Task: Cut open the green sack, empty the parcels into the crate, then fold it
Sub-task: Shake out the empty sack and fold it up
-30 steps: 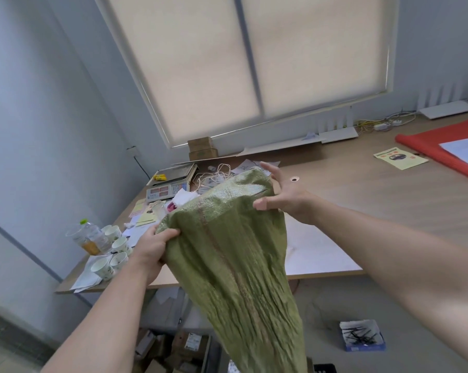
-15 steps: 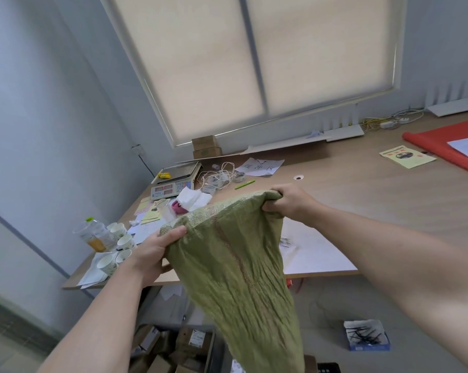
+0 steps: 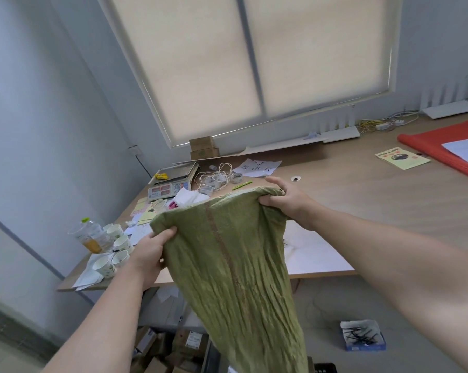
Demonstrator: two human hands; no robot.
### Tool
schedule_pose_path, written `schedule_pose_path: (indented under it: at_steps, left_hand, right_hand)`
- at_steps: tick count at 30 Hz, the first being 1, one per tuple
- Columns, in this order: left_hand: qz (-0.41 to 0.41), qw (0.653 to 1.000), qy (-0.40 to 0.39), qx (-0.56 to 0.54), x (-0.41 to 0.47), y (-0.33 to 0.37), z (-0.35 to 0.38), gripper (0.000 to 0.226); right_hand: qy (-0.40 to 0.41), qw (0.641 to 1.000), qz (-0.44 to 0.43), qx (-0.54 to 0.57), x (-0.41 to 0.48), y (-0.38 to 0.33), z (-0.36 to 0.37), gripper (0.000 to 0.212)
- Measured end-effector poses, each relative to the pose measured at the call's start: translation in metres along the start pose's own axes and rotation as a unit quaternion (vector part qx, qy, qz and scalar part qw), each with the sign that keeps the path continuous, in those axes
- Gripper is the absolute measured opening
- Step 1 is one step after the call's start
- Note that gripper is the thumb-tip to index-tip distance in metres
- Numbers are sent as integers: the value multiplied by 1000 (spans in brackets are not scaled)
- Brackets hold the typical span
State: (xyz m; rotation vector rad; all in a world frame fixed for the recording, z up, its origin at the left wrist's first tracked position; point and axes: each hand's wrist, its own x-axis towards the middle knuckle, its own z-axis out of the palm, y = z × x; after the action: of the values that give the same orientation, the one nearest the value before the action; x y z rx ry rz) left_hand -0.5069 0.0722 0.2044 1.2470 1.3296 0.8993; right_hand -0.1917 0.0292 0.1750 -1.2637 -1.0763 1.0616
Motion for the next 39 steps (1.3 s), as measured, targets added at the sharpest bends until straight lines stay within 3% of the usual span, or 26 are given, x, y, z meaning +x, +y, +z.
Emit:
schedule_pose_path:
  at_steps: [3, 6, 10, 14, 17, 19, 22, 24, 27, 30, 32, 35, 39]
  left_hand:
    - [-4, 999, 34, -11, 5, 0, 3, 18]
    - [-13, 997, 64, -43, 11, 1, 1, 39]
    - [-16, 993, 85, -77, 10, 4, -1, 67]
    - [8, 995, 40, -94, 5, 5, -2, 54]
    - [47, 991, -20, -127, -2, 7, -3, 68]
    - [73, 991, -46, -101, -3, 7, -5, 82]
    - [115, 990, -77, -32, -4, 8, -4, 93]
    - [122, 987, -106, -21, -3, 8, -1, 87]
    - [102, 985, -135, 33, 0, 6, 0, 74]
    - [85, 990, -83, 74, 5, 2, -2, 63]
    - [74, 995, -43, 58, 8, -3, -3, 56]
    - [47, 999, -14, 2, 11, -10, -2, 53]
    - [24, 999, 17, -46, 16, -10, -7, 42]
  right_hand:
    - [-33, 999, -7, 34, 4, 4, 1, 104]
    - [-61, 998, -25, 7, 2, 2, 5, 113]
    - [-13, 997, -54, 45, 3, -1, 7, 89]
    - [5, 986, -42, 159, 6, -4, 6, 49]
    - [51, 987, -17, 149, 13, 3, 3, 65]
    - [112, 991, 0, 66, 16, 7, 2, 74]
    - [170, 985, 6, -11, 18, 11, 0, 58]
    - [178, 984, 6, -20, 18, 12, 0, 49]
    - [159, 985, -5, 67, 14, 8, 0, 53]
    - [79, 977, -16, 196, 5, -3, -5, 74]
    - [22, 987, -37, 156, -1, -10, -3, 83]
    - [-28, 996, -87, -16, -5, -15, 5, 95]
    - [-56, 961, -117, -243, -6, -15, 4, 102]
